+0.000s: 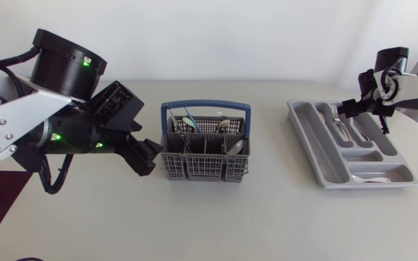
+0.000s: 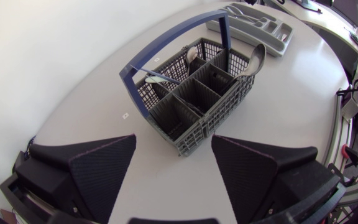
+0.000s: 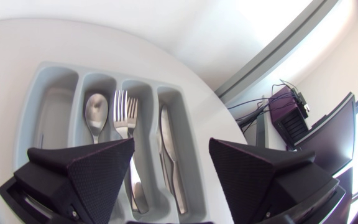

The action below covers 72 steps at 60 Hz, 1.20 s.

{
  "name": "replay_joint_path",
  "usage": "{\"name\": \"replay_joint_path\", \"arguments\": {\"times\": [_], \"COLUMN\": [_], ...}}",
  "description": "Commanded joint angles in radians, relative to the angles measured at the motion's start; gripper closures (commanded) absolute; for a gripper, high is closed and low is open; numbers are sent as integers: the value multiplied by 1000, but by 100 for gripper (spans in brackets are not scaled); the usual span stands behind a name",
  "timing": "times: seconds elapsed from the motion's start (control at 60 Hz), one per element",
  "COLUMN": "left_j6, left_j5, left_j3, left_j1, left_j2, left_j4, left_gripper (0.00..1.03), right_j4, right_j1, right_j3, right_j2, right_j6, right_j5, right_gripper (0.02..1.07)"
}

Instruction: Sort the cutlery from the basket into the organizer compartments.

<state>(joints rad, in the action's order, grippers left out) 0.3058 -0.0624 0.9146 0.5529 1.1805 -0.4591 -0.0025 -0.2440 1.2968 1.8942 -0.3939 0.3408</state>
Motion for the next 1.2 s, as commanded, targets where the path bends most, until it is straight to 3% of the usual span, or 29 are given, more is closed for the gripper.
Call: {"name": "replay_joint_path", "arguments": {"times": [0.0,0.117,0.283,0.717,0.95,1.183], "left_j6": [-28,-30,-30,-27,-30,-30], "left_j5": [-10,-10,-10,-11,-11,-11], "left_j3": [-20,-20,-26,-25,-19,-17], "left_j1": [13,18,19,33,53,56], "left_j2": [-15,-19,-25,-13,7,14], "left_j4": [-4,-7,-13,-12,-9,-7], "left_gripper": [20,20,20,20,20,20], "right_j4": [-25,-48,-131,-479,-605,-625], "right_j1": [2,-3,-32,-161,-178,-181], "right_j3": [-33,-7,71,409,532,575], "right_j2": [-30,-14,57,273,379,436], "right_j6": [-5,-5,7,-132,-206,-235], "right_j5": [-10,-36,-144,-453,-536,-551], "right_gripper": [14,14,14,15,23,45]}}
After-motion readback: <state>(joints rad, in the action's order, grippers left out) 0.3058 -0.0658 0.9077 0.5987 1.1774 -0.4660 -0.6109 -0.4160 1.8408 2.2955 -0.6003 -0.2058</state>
